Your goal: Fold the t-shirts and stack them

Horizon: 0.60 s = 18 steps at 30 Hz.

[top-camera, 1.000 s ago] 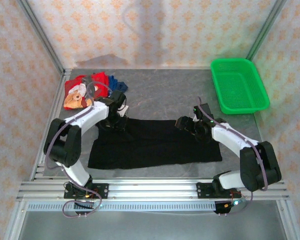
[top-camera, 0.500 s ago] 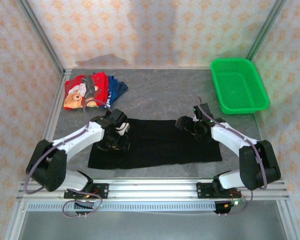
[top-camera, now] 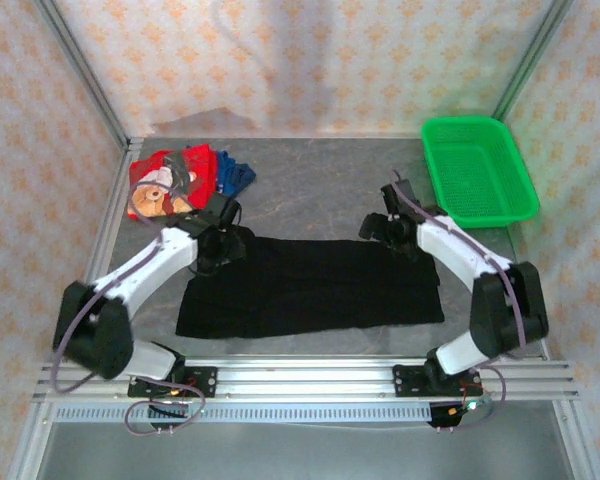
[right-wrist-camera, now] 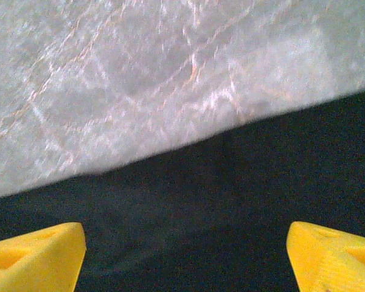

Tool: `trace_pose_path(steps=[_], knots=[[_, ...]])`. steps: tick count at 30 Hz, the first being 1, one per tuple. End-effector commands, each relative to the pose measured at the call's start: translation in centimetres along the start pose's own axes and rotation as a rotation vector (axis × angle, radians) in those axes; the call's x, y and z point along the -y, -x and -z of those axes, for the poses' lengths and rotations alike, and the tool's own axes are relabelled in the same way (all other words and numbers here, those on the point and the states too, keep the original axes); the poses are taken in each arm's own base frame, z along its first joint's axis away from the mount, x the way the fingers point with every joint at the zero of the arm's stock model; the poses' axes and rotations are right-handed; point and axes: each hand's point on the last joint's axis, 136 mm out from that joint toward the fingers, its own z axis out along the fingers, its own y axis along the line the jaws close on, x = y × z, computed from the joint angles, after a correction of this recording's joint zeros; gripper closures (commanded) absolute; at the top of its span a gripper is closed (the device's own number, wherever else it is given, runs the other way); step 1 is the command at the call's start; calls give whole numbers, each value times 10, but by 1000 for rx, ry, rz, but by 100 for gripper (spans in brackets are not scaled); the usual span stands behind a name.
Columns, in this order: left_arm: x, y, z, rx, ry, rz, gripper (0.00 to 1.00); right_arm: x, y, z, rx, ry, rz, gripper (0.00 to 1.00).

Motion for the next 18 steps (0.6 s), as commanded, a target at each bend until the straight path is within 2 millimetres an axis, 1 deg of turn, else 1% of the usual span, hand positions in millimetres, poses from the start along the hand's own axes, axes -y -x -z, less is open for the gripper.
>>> trace_pose_path(steps=[1,3,4,6,9,10,12,13,15,18], knots=[[-19,0,-13,34,122,76,53,38,-15,-11,-61,-210,49,16],[-17,0,-19,35,125,81,53,37,-14,-18,-55,-207,46,19],[-16,-1,-24,26,129,88,54,38,-14,-22,-61,-214,45,22],[-15,-3,-32,14,157,95,56,48,-16,-28,-69,-275,35,28],[-12,-7,-40,17,173,96,57,53,-19,-35,-77,-296,31,36],[-8,-9,-43,14,172,93,57,57,-20,-36,-75,-312,28,39],[-2,-12,-51,-4,189,75,59,68,-24,-39,-88,-346,17,50],[2,-13,-56,-11,195,61,60,74,-28,-41,-103,-364,1,57],[13,-14,-66,-15,202,36,62,87,-37,-45,-130,-396,-28,64],[36,-6,-80,-15,212,-11,64,103,-54,-47,-161,-444,-54,70]])
